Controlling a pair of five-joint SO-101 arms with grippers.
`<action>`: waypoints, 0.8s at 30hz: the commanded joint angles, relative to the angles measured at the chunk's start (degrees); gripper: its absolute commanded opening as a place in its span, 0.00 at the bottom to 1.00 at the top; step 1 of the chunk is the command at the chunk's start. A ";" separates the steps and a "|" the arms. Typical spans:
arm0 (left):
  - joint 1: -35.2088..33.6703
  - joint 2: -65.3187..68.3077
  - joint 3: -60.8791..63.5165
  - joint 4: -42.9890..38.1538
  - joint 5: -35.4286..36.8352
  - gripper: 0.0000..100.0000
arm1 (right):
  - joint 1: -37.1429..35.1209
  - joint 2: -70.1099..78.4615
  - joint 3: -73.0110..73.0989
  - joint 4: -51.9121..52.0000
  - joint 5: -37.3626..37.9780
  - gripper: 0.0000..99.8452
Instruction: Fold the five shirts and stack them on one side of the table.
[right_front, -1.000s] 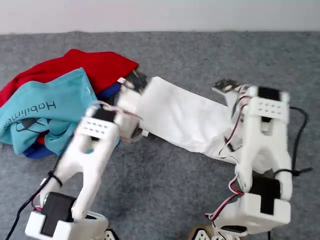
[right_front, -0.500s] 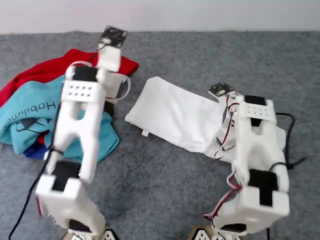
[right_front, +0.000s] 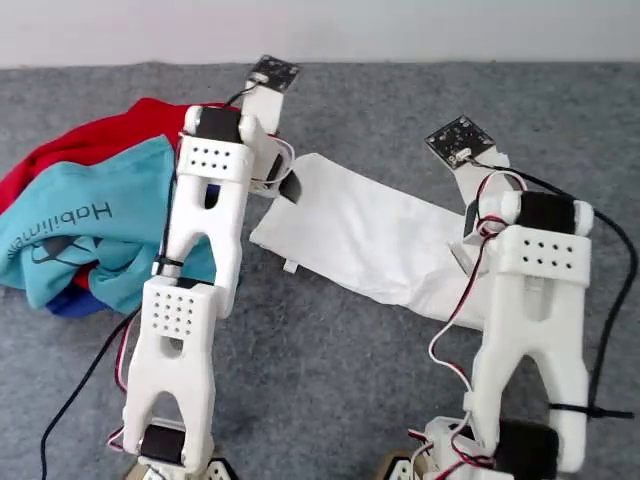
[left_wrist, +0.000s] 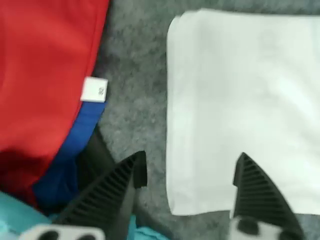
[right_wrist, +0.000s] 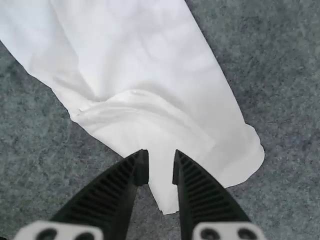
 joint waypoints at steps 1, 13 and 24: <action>-0.18 1.14 -2.86 1.23 -1.67 0.29 | 0.40 -2.51 -2.46 0.92 -0.62 0.10; -1.32 10.99 -3.30 -5.98 -2.37 0.29 | 0.31 -2.86 -2.55 0.40 -5.10 0.10; 0.44 11.69 -3.30 -1.58 0.53 0.21 | 0.40 -2.86 -2.90 0.31 -4.75 0.10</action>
